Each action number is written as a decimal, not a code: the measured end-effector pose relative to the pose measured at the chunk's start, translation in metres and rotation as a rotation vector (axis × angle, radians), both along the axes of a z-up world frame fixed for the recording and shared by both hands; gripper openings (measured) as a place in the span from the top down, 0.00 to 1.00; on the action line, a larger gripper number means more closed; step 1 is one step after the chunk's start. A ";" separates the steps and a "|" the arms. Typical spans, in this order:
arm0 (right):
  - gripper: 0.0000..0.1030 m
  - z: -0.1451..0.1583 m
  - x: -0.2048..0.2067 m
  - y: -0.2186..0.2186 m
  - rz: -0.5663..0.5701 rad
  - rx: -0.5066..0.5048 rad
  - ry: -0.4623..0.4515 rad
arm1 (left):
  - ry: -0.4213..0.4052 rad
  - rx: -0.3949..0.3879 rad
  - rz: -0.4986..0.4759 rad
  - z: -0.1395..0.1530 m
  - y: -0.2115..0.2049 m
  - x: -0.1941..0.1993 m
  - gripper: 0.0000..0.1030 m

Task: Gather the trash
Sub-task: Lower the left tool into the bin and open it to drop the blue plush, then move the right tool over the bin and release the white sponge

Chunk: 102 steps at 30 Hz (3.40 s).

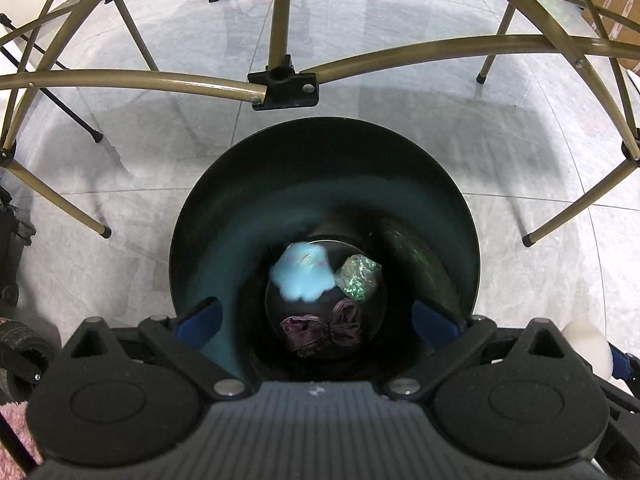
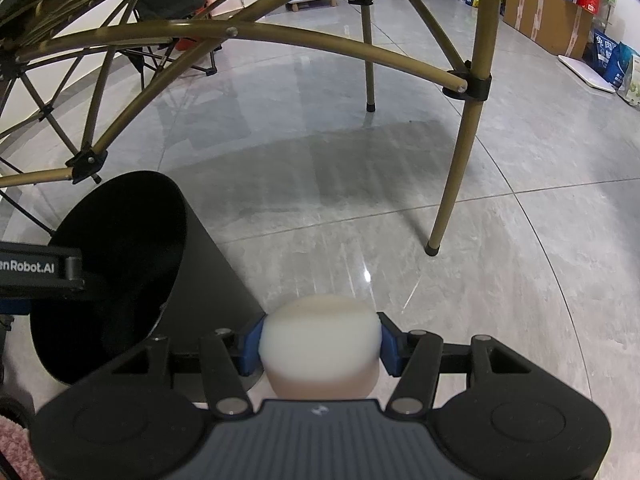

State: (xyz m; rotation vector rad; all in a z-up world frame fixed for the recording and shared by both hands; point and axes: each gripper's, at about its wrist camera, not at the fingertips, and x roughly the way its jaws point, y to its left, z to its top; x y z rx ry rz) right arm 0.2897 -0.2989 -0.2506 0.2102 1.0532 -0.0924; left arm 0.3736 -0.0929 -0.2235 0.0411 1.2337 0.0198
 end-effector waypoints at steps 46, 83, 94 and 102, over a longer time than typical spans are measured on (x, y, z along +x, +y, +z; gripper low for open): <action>0.46 0.051 0.034 0.112 0.204 0.015 -0.119 | -0.113 0.015 0.121 0.031 0.106 -0.023 0.00; 0.43 0.022 0.062 0.190 0.322 -0.034 -0.004 | -0.093 0.037 0.251 0.020 0.189 -0.031 0.00; 0.00 0.015 0.067 0.179 0.269 -0.004 0.023 | -0.088 0.036 0.250 0.019 0.189 -0.033 0.00; 0.00 0.016 0.067 0.178 0.275 -0.005 0.019 | -0.088 0.036 0.247 0.019 0.189 -0.033 0.00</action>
